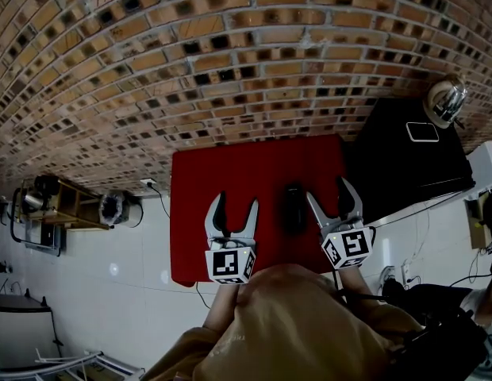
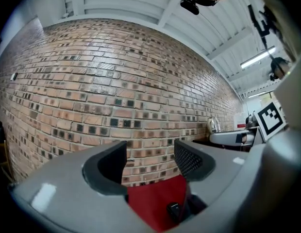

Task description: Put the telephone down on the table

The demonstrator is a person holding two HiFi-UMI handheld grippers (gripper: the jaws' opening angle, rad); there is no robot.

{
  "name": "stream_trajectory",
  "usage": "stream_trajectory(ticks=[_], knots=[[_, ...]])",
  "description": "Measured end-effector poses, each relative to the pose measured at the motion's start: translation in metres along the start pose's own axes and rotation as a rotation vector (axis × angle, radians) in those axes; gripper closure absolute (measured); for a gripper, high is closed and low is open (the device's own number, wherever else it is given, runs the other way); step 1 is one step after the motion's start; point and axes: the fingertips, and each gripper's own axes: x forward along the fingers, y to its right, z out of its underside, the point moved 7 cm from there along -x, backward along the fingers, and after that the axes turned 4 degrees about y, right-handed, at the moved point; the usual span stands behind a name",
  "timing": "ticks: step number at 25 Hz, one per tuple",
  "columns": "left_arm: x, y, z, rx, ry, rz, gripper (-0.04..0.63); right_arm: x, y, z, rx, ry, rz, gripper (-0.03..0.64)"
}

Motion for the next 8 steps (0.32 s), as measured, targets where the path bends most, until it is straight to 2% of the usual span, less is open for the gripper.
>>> stream_trajectory(ticks=[8], knots=[[-0.0073, -0.0006, 0.0039, -0.008, -0.019, -0.022, 0.302, -0.0067, -0.0002, 0.0051, -0.042, -0.032, 0.017, 0.279]])
